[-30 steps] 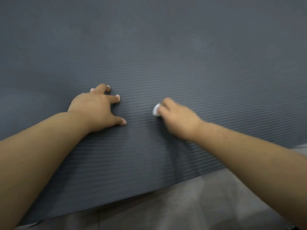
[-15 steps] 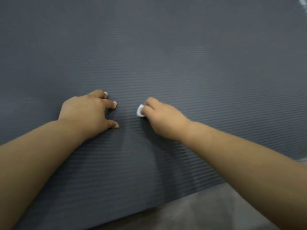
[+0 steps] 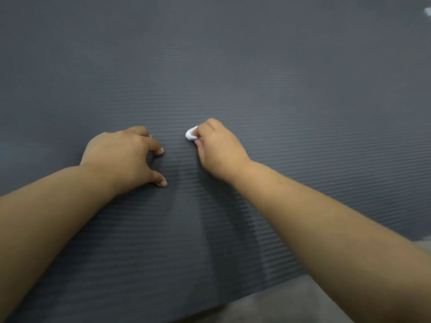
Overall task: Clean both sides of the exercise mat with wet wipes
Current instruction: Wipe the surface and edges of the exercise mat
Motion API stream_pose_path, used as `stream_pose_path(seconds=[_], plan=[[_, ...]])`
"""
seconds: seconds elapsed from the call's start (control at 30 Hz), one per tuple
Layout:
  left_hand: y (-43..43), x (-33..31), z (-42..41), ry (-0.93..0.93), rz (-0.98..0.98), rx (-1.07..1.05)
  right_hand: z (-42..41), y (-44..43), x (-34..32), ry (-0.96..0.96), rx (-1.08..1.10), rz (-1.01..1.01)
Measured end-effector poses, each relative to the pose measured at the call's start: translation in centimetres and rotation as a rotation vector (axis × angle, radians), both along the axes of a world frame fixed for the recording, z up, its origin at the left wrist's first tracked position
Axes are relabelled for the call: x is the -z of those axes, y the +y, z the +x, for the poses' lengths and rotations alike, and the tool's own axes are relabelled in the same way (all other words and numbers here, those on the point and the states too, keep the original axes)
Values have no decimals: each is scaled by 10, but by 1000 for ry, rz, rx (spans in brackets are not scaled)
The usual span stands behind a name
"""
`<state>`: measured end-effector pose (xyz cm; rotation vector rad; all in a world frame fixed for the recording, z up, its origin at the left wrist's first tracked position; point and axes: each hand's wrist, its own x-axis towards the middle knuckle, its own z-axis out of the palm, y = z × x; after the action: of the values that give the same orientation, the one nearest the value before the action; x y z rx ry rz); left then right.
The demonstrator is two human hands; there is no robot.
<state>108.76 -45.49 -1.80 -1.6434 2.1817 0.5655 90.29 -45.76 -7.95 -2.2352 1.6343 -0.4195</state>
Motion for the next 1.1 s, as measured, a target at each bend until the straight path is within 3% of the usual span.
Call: stream_pose_path(seconds=[0.1, 0.23, 0.33, 0.43, 0.57, 0.63, 0.7, 0.83, 0.9, 1.0, 1.1], plan=[[-8, -4, 10, 38, -9, -19, -47, -7, 0, 90, -16, -36], [-21, 2, 25, 122, -12, -85, -127, -32, -12, 290, 581, 2], [-18, 12, 25, 21, -48, -153, -118, -51, -17, 232, 867, 79], [-20, 15, 24, 5, -61, -159, -58, -73, -12, 164, 701, 54], [-20, 12, 28, 44, -34, -156, 34, -58, -1, 13, 97, 38], [-19, 11, 29, 46, -28, -153, 35, -53, 6, 21, -91, 66], [-20, 8, 31, 56, -2, -158, 1, -61, 8, 107, 1, 35], [-21, 6, 34, 77, 71, -156, -85, -58, -17, 248, 524, 42], [-20, 8, 31, 40, 61, -131, -83, -47, -28, 252, 645, 92], [-17, 13, 25, -20, 47, -100, -27, -31, -26, 149, 571, 117], [-15, 15, 27, -17, 41, -107, 44, 4, -19, -9, 259, 125]])
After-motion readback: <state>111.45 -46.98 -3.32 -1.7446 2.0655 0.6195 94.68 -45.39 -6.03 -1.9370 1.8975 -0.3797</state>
